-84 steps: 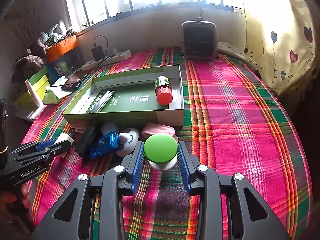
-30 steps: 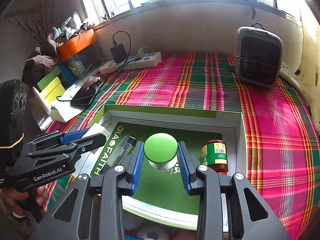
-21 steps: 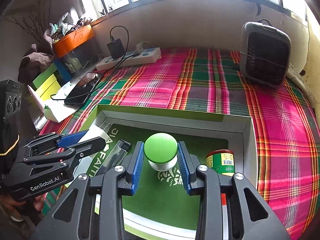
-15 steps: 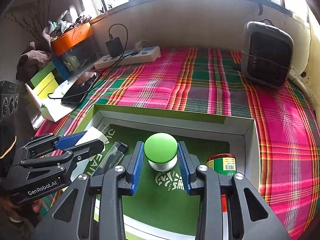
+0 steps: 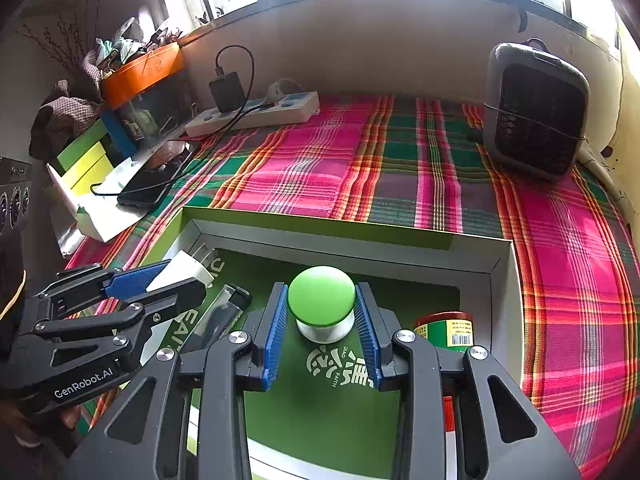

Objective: Organize rigid objects
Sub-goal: 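Open the left tool to release the charger while the right tool lowers the green-topped object into the box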

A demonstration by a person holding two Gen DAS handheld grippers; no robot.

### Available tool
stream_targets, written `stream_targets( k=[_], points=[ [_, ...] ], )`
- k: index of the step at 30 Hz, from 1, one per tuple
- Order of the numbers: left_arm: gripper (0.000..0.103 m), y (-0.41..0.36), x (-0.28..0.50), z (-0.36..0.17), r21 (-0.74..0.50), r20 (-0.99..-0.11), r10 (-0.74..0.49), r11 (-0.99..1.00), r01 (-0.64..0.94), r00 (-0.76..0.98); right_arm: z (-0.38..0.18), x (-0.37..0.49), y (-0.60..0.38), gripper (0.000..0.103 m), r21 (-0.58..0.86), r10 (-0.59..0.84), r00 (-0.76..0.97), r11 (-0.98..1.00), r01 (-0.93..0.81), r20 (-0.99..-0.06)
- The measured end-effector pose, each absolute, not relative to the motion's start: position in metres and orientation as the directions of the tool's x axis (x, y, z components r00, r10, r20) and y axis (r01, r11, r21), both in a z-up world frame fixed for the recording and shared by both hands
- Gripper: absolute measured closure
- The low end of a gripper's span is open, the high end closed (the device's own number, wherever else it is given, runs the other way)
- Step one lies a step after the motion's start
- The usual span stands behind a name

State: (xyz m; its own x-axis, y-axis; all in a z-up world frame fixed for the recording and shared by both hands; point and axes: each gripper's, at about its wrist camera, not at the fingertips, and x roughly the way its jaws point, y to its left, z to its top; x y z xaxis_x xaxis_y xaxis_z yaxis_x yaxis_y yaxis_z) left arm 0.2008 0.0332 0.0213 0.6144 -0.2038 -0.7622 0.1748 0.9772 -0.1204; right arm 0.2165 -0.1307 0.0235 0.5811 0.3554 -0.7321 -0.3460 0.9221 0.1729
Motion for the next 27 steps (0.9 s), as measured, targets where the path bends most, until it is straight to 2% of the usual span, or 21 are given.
stream_targets(
  k=[27],
  points=[
    [0.071, 0.0319, 0.2008, 0.0194, -0.11, -0.76, -0.198, 0.978, 0.177, 0.619, 0.0239, 0.2167, -0.1324, 0.068, 0.172, 0.354, 0.586, 0.923, -0.345, -0.728]
  ],
)
